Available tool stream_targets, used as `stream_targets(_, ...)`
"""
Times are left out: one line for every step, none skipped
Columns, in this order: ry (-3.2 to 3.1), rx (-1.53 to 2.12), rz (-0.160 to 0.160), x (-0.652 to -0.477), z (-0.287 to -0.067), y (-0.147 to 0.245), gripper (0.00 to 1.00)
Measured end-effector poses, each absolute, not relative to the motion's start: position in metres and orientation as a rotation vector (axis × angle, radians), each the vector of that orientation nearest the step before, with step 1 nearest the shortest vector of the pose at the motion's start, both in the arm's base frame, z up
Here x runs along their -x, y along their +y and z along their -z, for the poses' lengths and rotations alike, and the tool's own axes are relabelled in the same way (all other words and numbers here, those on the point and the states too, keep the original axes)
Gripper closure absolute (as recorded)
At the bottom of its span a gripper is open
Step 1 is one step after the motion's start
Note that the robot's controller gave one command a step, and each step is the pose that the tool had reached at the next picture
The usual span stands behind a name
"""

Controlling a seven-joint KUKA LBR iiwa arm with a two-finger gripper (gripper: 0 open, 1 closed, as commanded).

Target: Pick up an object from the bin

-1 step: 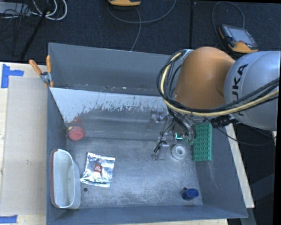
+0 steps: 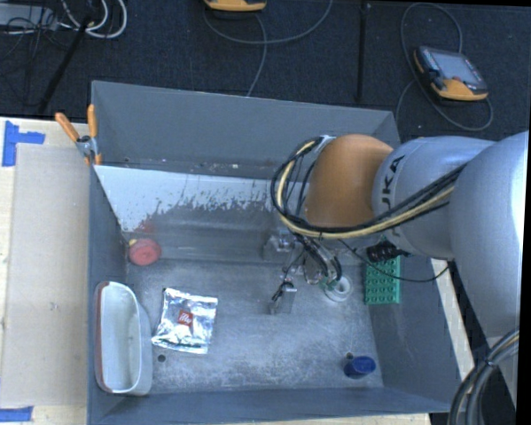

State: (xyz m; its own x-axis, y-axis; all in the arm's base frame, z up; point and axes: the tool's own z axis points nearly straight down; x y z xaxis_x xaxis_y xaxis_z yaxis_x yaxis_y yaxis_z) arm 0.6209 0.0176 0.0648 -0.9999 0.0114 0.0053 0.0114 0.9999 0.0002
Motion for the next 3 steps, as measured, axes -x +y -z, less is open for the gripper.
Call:
stream_targets(-3.137, -0.109, -0.004, -0.594, -0.069, -0.080, 0.00)
stream_targets(-3.147, -0.083, -0.004, -0.610, -0.102, -0.118, 0.00)
stream_targets(-3.134, 0.179, 0.003, -0.610, -0.069, -0.110, 0.00)
